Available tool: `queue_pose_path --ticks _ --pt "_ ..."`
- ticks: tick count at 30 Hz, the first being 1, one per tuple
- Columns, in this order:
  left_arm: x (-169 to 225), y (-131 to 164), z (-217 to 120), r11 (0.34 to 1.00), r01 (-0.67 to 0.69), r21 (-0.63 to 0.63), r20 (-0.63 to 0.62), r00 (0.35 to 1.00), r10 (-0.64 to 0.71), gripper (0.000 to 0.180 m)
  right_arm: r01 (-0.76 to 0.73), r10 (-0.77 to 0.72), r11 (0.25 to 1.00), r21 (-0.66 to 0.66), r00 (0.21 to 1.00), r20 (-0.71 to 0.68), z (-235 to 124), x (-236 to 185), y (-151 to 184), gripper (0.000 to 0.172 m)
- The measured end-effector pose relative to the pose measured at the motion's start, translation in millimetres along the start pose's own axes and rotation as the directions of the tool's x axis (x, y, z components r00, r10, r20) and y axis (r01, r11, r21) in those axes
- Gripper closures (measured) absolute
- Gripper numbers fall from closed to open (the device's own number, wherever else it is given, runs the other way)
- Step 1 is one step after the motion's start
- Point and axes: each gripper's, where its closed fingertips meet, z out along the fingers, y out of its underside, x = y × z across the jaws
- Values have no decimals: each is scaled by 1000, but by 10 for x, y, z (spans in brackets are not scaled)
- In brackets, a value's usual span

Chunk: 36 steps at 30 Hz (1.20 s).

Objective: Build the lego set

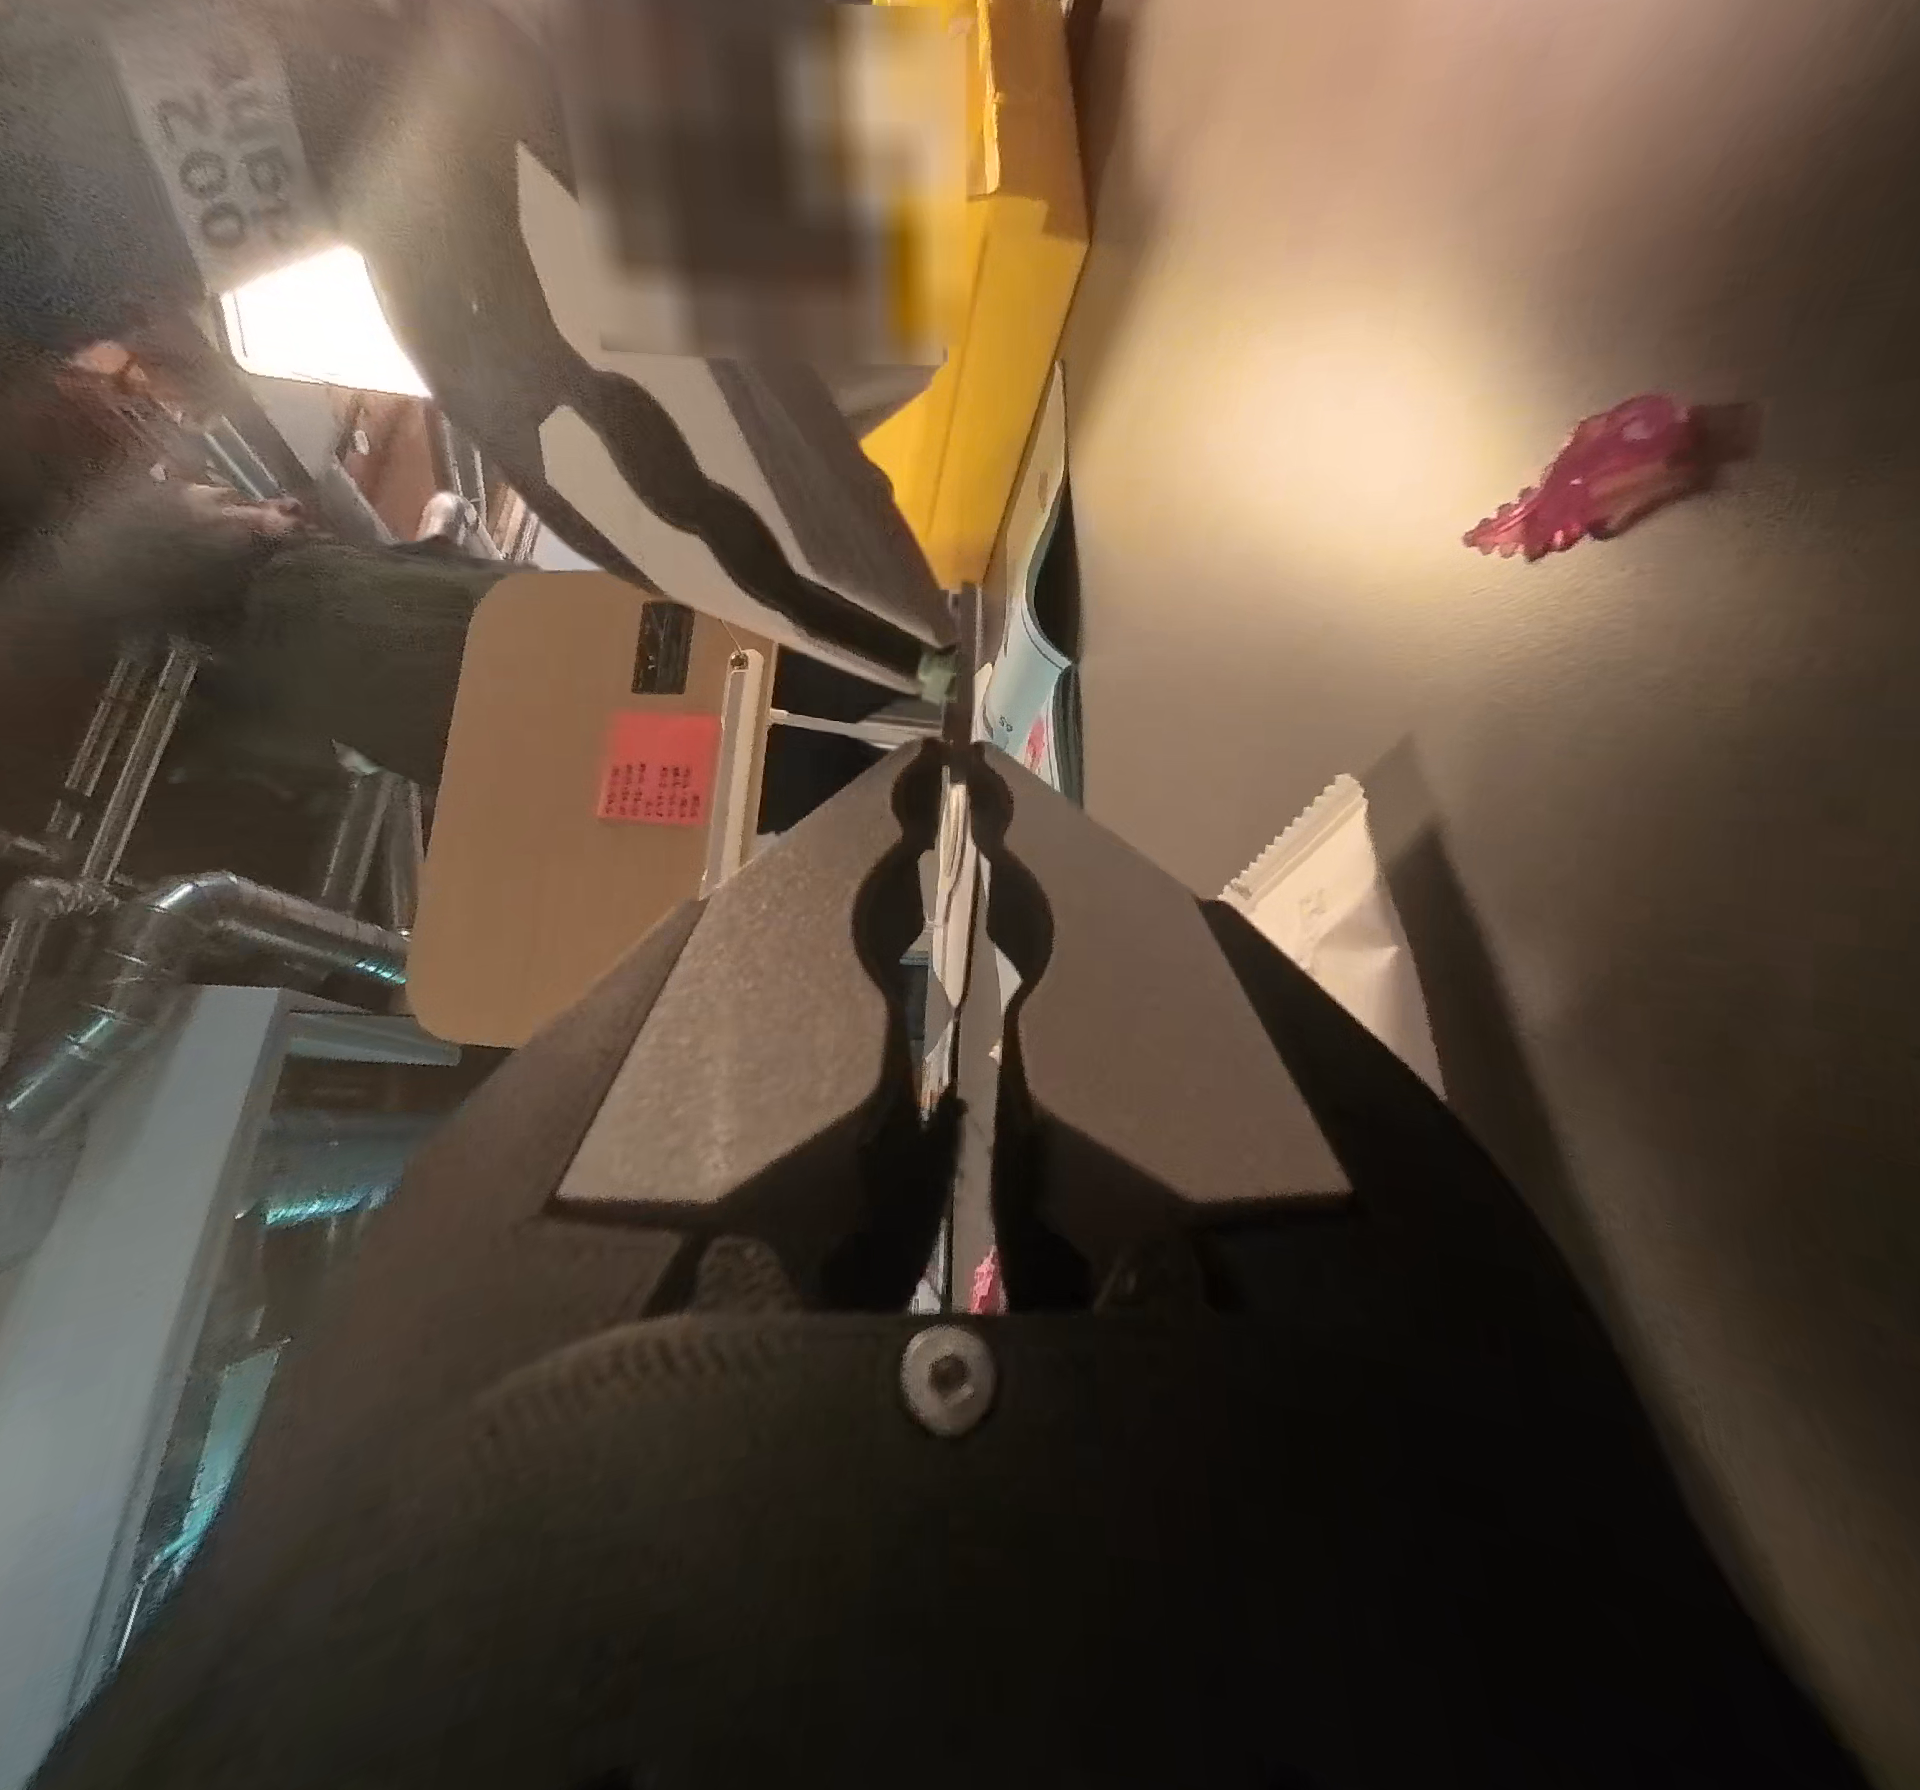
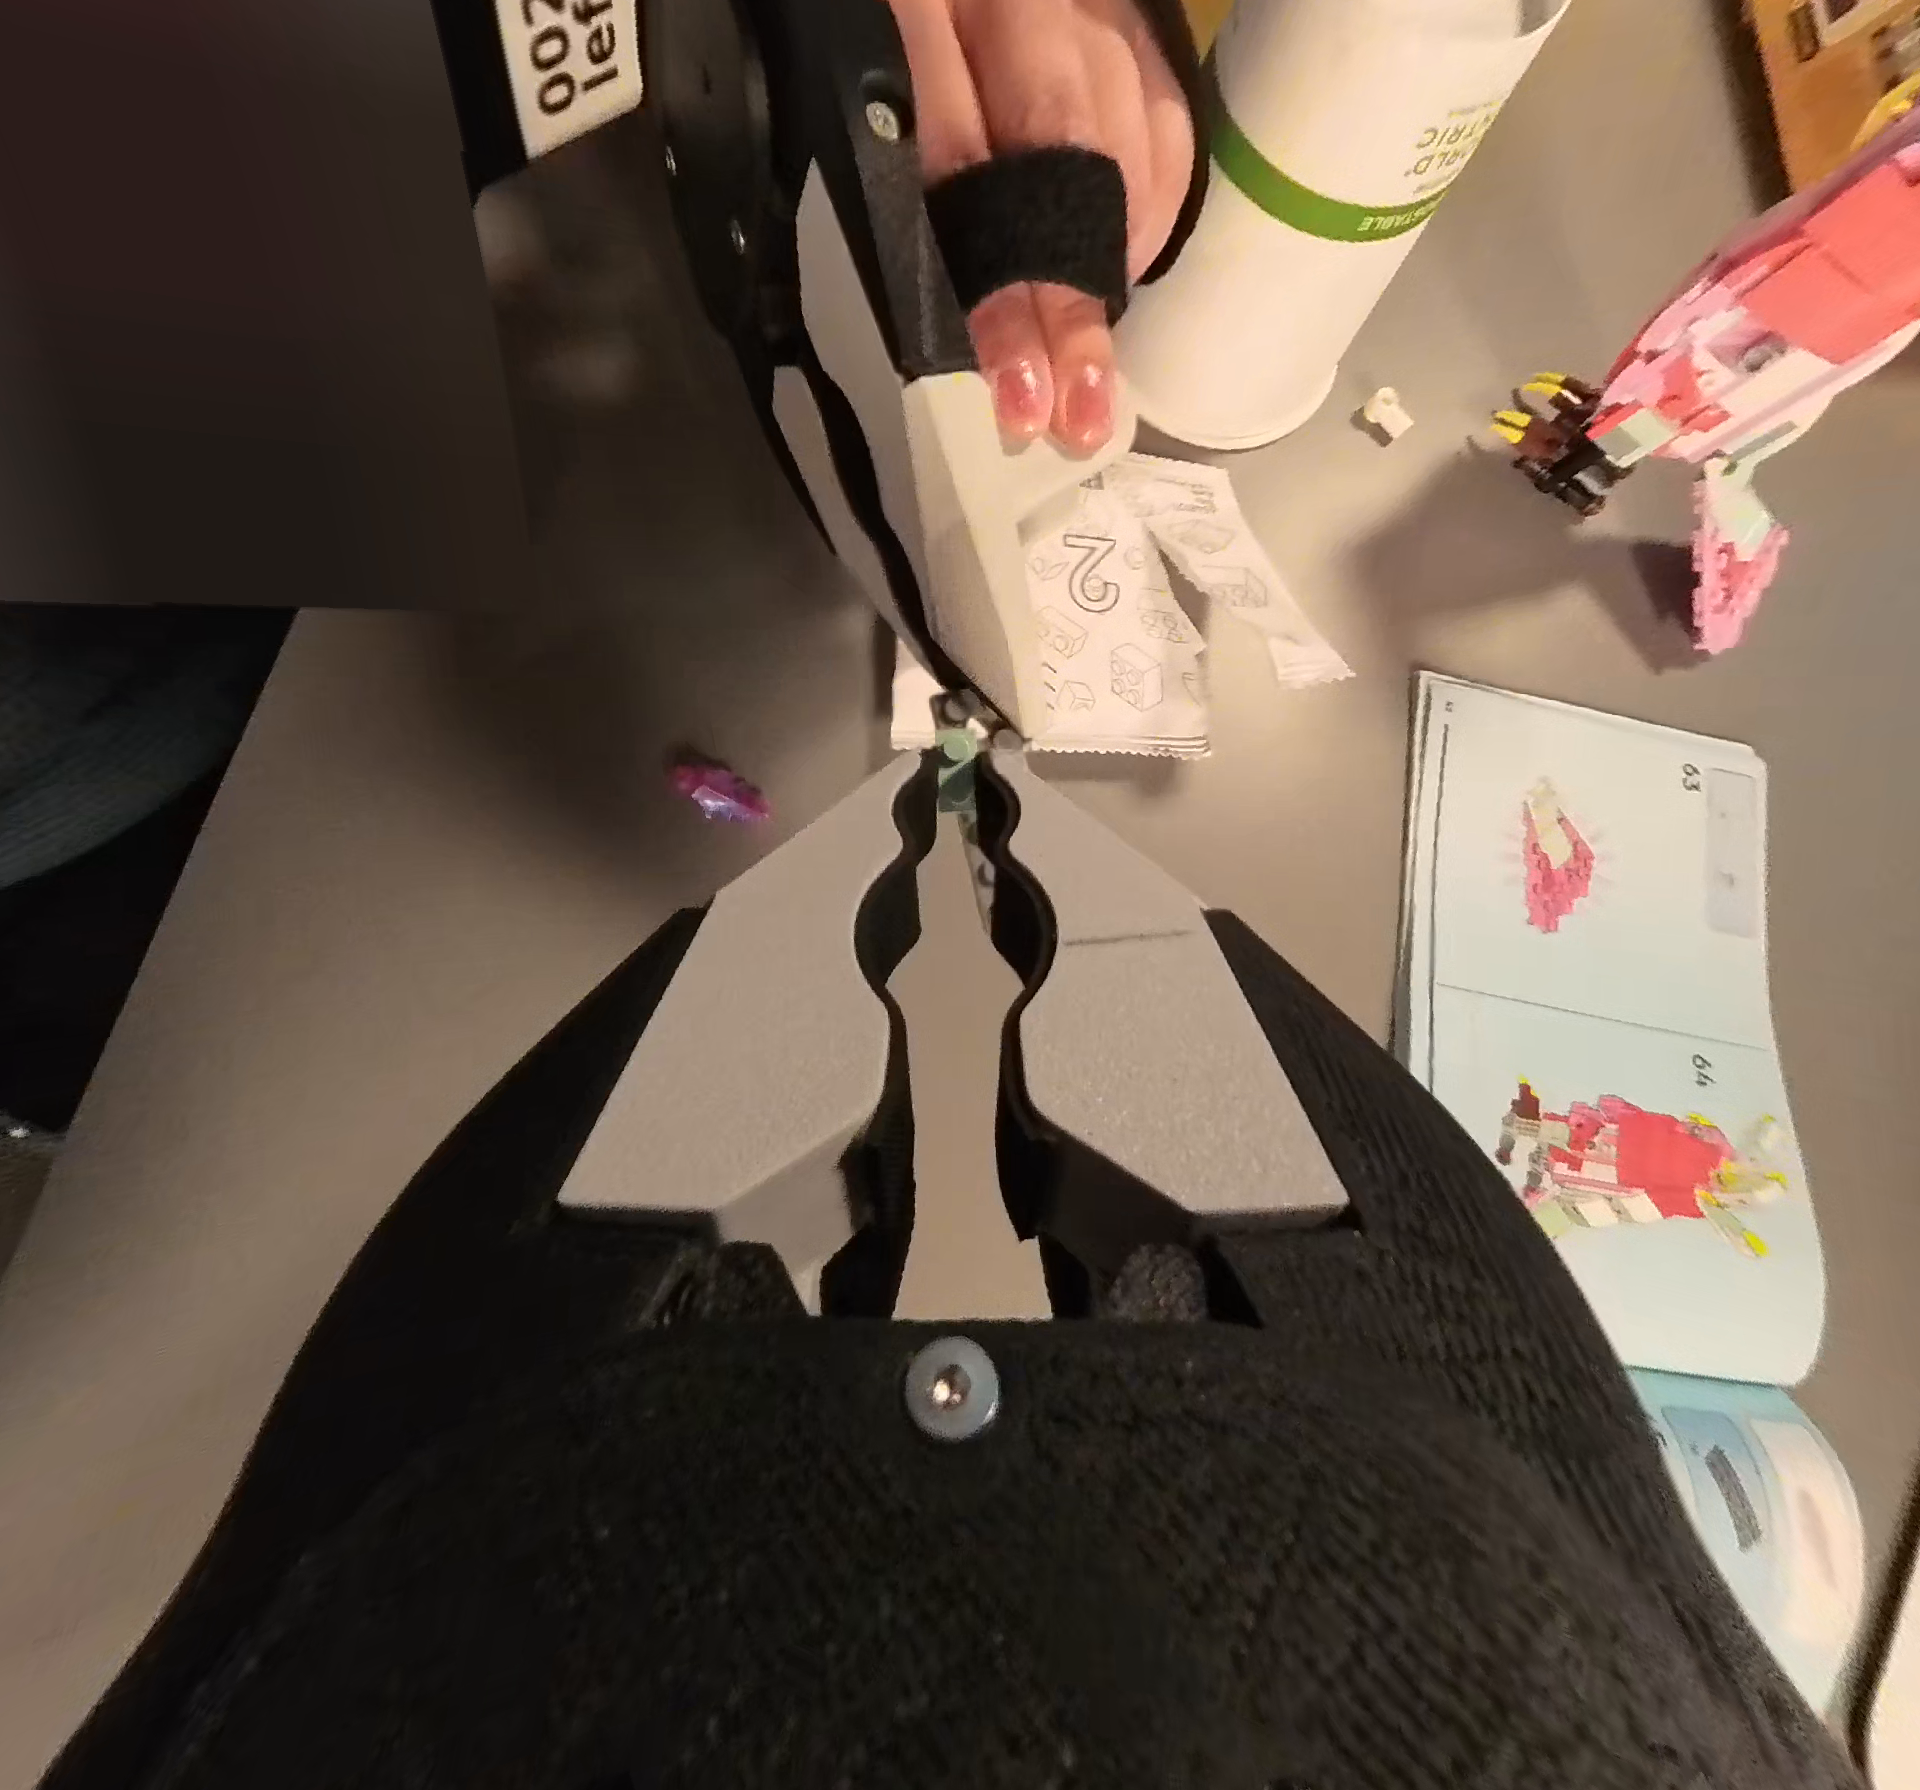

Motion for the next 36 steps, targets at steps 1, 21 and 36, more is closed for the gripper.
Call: queue_pose_path --ticks 1,21,36 --pt "2 -9 -1 1000 0 5 0 1000 0 177 -4 5 1000 -3 1000 12 6 -1 -5 167" --pt "-56 -85 -33 997 54 51 8 998 -54 177 11 -10 999 -50 1000 30 -62 14 -52 160" --pt "-107 96 -1 991 130 -35 22 991 -130 177 459 -588 806 -373 548 -595 -61 236 -118 140"
